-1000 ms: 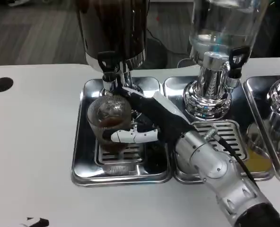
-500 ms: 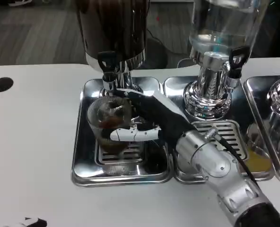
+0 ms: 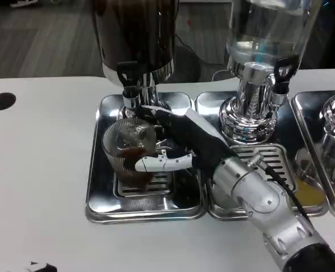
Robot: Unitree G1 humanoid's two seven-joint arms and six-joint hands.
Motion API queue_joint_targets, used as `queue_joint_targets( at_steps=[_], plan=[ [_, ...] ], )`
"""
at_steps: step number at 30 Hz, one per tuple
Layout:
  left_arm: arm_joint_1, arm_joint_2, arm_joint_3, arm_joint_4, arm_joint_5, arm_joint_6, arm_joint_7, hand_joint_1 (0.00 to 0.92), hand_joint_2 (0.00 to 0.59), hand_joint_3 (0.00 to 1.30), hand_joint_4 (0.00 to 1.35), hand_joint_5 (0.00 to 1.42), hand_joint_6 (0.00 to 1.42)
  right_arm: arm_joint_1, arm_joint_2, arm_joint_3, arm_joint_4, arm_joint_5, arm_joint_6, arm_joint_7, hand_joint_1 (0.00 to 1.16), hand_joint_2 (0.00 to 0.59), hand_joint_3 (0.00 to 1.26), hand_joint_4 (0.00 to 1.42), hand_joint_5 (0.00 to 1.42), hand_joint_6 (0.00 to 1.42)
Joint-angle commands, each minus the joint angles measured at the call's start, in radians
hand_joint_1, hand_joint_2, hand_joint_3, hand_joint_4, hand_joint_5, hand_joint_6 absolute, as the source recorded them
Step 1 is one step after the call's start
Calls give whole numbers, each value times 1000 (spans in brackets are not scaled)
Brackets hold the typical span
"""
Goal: Grasp the cup under the faucet to collect the drink, then remove the cup.
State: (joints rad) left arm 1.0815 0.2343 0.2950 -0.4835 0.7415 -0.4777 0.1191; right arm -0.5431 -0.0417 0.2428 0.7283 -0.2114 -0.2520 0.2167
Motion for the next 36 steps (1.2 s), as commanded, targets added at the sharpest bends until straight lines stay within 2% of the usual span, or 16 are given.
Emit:
queue_joint_targets(
  at_steps=[1,8,23,28,36],
  plan=[
    [-5,2,1,-7,-24,14,-16,0,88,371,262,281,532,0,-6,-5,7,5,-32,3,834,58,153,186,243,183],
    [-8,3,1,-14,-27,19,-23,0,88,375,268,281,533,16,-2,1,3,-5,-34,-15,842,52,166,223,280,211],
    [23,5,23,-11,-50,4,-12,0,89,387,270,290,533,18,39,26,25,-12,-27,-26,836,58,172,228,286,203],
    [28,9,27,-1,-54,-1,-10,0,89,389,274,292,533,25,47,30,19,-17,-33,-44,838,55,219,247,298,217],
    [28,12,44,-2,-66,-7,-13,0,90,390,281,293,533,41,48,22,12,-20,-41,-71,863,63,336,335,382,316]
  ],
)
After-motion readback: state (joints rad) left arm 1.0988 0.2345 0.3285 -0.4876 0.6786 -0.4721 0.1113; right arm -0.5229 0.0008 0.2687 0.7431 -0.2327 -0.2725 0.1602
